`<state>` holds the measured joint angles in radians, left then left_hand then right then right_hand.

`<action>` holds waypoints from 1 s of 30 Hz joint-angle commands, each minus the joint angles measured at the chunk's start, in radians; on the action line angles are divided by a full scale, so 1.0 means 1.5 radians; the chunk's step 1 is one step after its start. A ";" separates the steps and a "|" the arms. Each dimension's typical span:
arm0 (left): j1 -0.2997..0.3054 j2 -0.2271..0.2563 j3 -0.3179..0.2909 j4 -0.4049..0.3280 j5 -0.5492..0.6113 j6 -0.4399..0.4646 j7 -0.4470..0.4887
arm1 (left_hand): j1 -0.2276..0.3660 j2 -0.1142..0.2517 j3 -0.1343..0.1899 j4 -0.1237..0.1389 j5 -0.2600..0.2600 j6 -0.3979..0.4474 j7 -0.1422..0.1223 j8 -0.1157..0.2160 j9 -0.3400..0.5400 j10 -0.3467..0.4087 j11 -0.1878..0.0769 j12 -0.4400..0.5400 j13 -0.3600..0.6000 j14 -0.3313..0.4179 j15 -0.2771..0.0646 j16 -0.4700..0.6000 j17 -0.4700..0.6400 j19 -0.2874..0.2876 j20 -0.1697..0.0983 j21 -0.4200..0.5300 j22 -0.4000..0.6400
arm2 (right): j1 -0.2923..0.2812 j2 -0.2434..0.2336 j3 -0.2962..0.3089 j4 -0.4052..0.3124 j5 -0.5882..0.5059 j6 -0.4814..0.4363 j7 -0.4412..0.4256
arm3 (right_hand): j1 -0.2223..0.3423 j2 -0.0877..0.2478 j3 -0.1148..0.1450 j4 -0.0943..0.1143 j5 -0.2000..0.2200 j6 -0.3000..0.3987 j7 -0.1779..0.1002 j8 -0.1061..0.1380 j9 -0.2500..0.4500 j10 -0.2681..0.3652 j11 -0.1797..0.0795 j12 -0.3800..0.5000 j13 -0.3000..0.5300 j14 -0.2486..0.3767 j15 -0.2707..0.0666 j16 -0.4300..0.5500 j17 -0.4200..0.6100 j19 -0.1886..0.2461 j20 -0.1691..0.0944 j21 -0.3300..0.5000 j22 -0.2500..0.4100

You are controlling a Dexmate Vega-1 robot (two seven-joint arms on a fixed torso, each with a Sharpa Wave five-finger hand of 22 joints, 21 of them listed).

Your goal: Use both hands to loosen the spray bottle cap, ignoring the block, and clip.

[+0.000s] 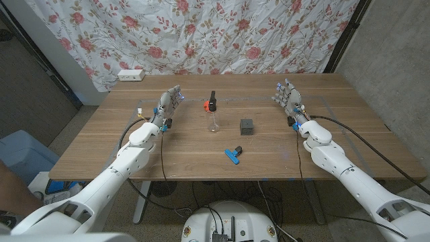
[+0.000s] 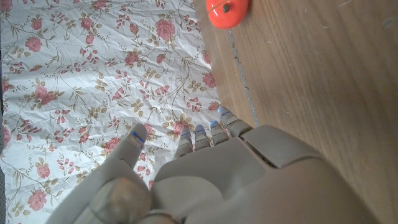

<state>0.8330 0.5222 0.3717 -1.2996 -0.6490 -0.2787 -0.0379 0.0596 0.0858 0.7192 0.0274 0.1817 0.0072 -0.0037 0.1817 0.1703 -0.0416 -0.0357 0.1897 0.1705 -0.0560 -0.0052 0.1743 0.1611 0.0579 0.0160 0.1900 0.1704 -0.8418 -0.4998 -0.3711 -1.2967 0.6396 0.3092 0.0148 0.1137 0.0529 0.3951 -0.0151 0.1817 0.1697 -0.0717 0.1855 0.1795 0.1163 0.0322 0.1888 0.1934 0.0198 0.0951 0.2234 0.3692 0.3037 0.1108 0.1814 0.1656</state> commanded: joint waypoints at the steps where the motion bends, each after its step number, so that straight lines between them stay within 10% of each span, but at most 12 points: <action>1: -0.015 0.009 0.006 0.011 0.002 0.014 -0.025 | 0.003 0.030 0.003 -0.003 0.003 0.001 -0.005 0.003 0.002 -0.005 -0.005 0.004 0.003 -0.006 -0.002 0.002 0.003 0.003 -0.003 0.002 0.001 | -0.005 0.015 -0.005 0.007 -0.015 0.019 -0.020 | 0.001 0.002 0.003 -0.001 0.005 0.007 0.000 0.003 0.003 0.006 0.000 0.004 0.001 0.001 0.003 0.004 0.000 0.003 -0.001 0.004 0.003; 13: 0.015 0.039 0.006 -0.065 0.007 0.053 0.001 | 0.018 0.012 0.002 -0.040 -0.001 0.012 -0.012 0.005 0.002 0.009 -0.012 0.006 0.003 0.003 -0.011 0.003 0.003 0.007 -0.008 0.001 -0.001 | -0.004 0.015 0.000 0.006 -0.021 0.026 -0.031 | 0.002 0.004 0.003 -0.005 0.006 0.010 -0.001 0.004 0.002 0.008 -0.001 0.005 0.001 0.004 0.002 0.003 -0.004 0.003 -0.002 0.004 0.003; 21: 0.023 0.036 0.009 -0.056 0.025 0.005 -0.010 | 0.054 0.001 0.008 -0.103 -0.005 0.036 -0.018 0.013 0.002 0.040 -0.019 0.011 0.003 0.024 -0.023 0.006 0.004 0.025 -0.014 0.004 -0.001 | -0.016 -0.012 0.001 -0.027 -0.029 0.003 -0.036 | 0.002 0.006 0.003 -0.008 0.006 0.013 -0.002 0.005 0.002 0.011 -0.006 0.006 0.001 0.006 -0.002 0.002 -0.007 0.004 -0.003 0.005 0.003; 30: 0.040 0.062 0.011 -0.064 0.041 -0.014 -0.033 | 0.076 -0.008 0.006 -0.135 -0.007 0.069 -0.028 0.021 0.002 0.066 -0.033 0.012 0.003 0.041 -0.035 0.006 0.003 0.038 -0.019 0.003 -0.001 | -0.040 -0.035 0.012 -0.060 -0.019 -0.012 -0.038 | 0.002 0.007 0.002 -0.010 0.006 0.013 -0.001 0.004 0.002 0.012 -0.005 0.006 0.000 0.008 -0.001 0.002 -0.009 0.004 -0.003 0.005 0.003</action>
<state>0.8650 0.5865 0.3857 -1.3793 -0.6194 -0.2225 -0.0460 0.1598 0.0752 0.7257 -0.1647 0.1769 0.0987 -0.0410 0.2079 0.1701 0.0449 -0.0784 0.2044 0.1703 -0.0014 -0.0338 0.1781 0.1608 0.1026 -0.0146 0.1900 0.1674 -0.8614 -0.5016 -0.3703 -1.3192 0.6042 0.3213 -0.0366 0.1136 0.0529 0.3961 -0.0251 0.1857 0.1805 -0.0716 0.1855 0.1792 0.1234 0.0249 0.1926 0.1905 0.0273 0.0875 0.2234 0.3531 0.3035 0.1108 0.1851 0.1653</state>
